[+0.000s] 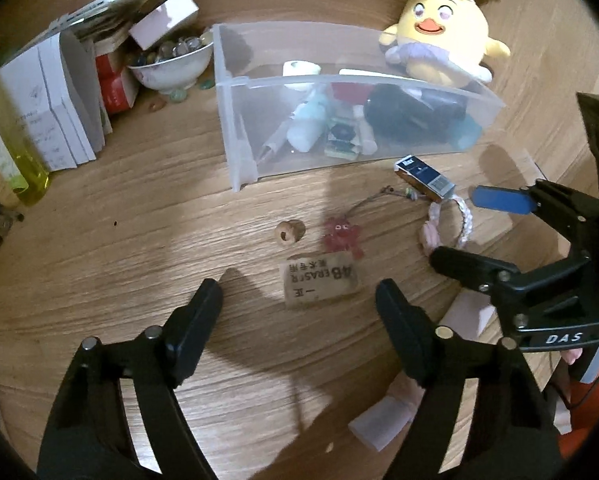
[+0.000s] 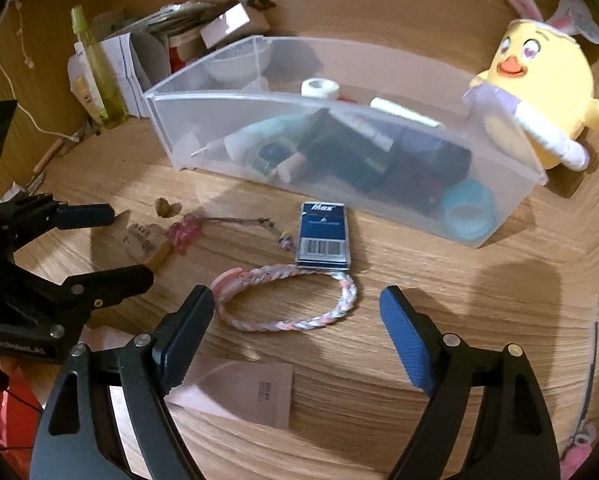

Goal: Organize objects
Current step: 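Withdraw both open grippers back toward the desk items, then grasp the braided pink bracelet with the right gripper while the left grasps the AB eraser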

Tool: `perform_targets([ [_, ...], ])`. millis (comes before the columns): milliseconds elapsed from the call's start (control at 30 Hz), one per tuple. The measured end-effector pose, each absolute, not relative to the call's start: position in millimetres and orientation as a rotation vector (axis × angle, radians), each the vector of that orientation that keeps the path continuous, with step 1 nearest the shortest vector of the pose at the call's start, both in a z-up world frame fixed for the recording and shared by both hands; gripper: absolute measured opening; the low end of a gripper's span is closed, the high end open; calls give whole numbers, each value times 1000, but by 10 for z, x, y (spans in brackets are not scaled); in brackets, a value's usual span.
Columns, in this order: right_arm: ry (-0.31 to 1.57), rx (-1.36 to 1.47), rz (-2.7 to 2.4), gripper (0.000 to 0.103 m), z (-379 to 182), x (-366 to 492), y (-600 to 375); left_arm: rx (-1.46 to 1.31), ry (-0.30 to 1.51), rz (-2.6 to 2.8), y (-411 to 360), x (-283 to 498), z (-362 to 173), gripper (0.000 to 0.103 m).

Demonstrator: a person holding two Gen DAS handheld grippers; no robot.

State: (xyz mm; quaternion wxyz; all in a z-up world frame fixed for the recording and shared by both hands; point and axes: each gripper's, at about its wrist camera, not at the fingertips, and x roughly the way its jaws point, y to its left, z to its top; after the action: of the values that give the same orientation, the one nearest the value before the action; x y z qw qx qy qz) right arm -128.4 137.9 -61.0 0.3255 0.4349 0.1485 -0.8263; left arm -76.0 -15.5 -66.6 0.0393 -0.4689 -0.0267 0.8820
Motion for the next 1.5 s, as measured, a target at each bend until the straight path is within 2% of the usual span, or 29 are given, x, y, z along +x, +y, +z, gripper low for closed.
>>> perform_targets([
  [67, 412, 1144, -2167, 83, -638, -1281, 1341, -1424, -68, 2711, -144, -757, -667, 74],
  [167, 437, 1124, -2196, 83, -655, -1262, 1318, -1401, -56, 2721, -143, -759, -655, 58],
  [200, 435, 1118, -2198, 82, -658, -1257, 1319, -1393, -65, 2723, -148, -757, -648, 47],
  [233, 436, 1110, -2199, 81, -656, -1249, 1320, -1387, -62, 2727, -150, -752, -644, 41],
  [267, 441, 1097, -2202, 79, -647, -1237, 1324, -1384, -59, 2729, -153, -747, -645, 40],
  [467, 434, 1075, -2184, 39, -611, -1209, 1345, -1371, -82, 2726, -178, -722, -650, 40],
  [533, 426, 1076, -2188, 21, -601, -1216, 1357, -1369, -97, 2720, -192, -713, -650, 40],
  [600, 403, 1081, -2188, 11, -598, -1229, 1392, -1361, -107, 2720, -199, -701, -642, 40],
  [733, 337, 1094, -2186, 8, -595, -1277, 1450, -1331, -118, 2736, -203, -649, -572, 40],
  [1500, 206, 826, -2259, 7, 168, -1107, 1673, -1083, -161, 2825, -118, -678, 60, 40],
])
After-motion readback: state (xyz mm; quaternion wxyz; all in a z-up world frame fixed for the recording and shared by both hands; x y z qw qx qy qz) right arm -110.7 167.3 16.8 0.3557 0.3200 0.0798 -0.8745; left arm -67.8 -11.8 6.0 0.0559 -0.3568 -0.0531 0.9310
